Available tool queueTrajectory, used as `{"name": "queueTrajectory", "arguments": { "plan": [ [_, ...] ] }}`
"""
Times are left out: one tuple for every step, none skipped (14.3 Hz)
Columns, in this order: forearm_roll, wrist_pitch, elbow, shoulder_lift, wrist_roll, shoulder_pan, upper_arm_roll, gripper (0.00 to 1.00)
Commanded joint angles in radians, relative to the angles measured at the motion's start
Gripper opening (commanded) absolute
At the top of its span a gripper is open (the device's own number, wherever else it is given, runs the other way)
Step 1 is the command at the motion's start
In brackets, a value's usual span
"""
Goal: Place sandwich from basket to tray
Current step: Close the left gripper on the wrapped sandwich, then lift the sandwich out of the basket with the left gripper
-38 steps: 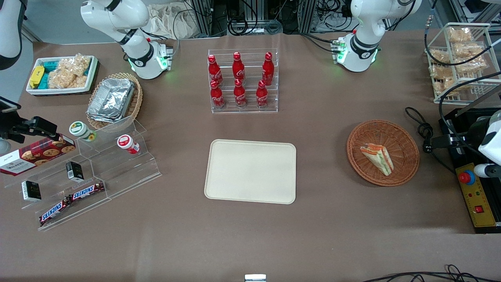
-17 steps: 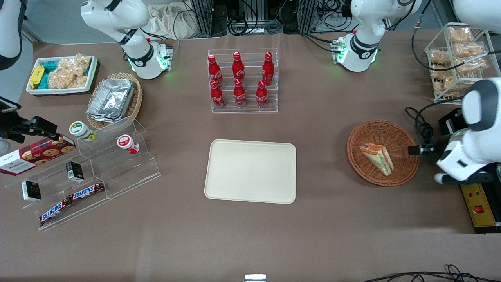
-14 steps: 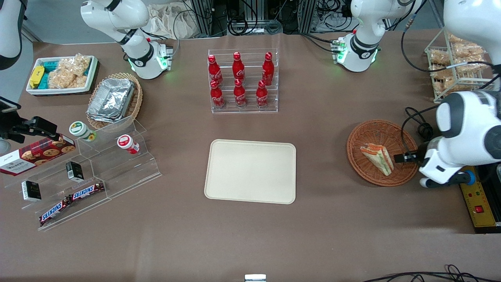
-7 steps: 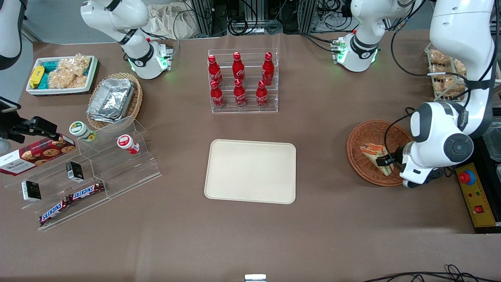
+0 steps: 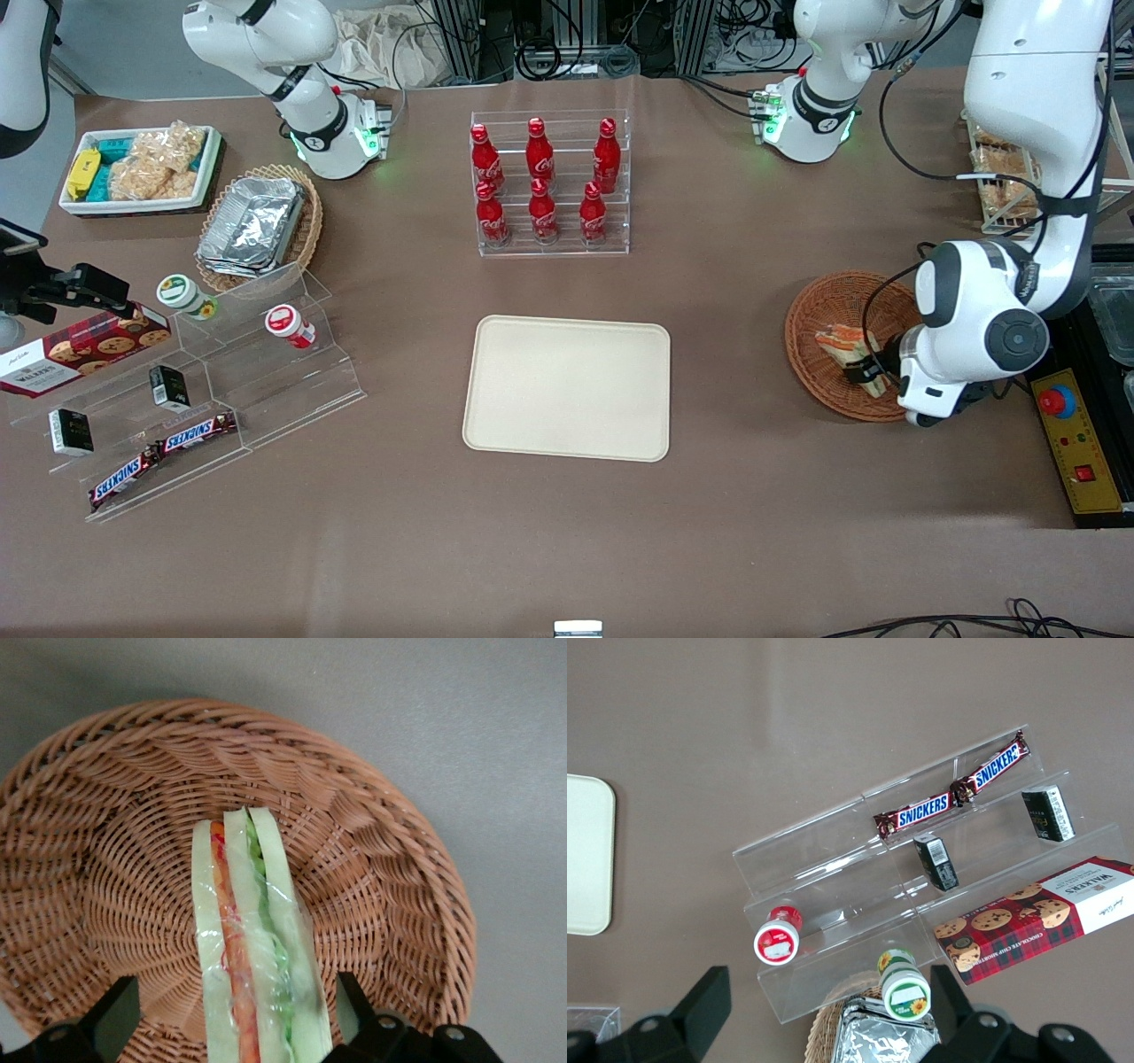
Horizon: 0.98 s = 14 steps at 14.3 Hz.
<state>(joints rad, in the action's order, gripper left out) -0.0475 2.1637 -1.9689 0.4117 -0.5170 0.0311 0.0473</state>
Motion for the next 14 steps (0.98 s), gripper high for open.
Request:
{"name": "queueTrajectory", "arguments": {
  "plan": [
    [-0.018, 0.045, -0.047, -0.008, -0.024, 0.007, 0.000, 0.98],
    [-0.017, 0.045, -0.047, -0.001, -0.024, 0.012, 0.000, 0.97],
    [-0.015, 0.041, -0.047, 0.002, -0.024, 0.012, 0.000, 0.92],
    [-0.012, 0.041, -0.045, 0.004, -0.024, 0.012, 0.000, 0.85],
    [-0.011, 0.035, -0.041, 0.002, -0.026, 0.012, 0.000, 0.75],
    [-0.009, 0.031, -0.036, 0.001, -0.026, 0.012, 0.000, 0.60],
    [-0.008, 0.033, -0.031, 0.001, -0.026, 0.012, 0.000, 0.50],
    [-0.008, 0.028, -0.024, -0.002, -0.024, 0.012, 0.000, 0.42],
    [-0.008, 0.009, -0.018, -0.005, -0.021, 0.012, 0.002, 0.33],
    [-0.009, -0.025, 0.002, -0.008, -0.012, 0.007, 0.002, 0.23],
    [-0.009, -0.074, 0.027, -0.014, -0.009, 0.001, 0.002, 0.11],
    [-0.015, -0.120, 0.047, -0.027, -0.006, 0.000, 0.003, 0.03],
    [-0.018, -0.160, 0.073, -0.040, -0.005, -0.003, 0.009, 0.00],
    [-0.023, -0.224, 0.111, -0.054, -0.003, -0.002, 0.026, 0.00]
  ]
}}
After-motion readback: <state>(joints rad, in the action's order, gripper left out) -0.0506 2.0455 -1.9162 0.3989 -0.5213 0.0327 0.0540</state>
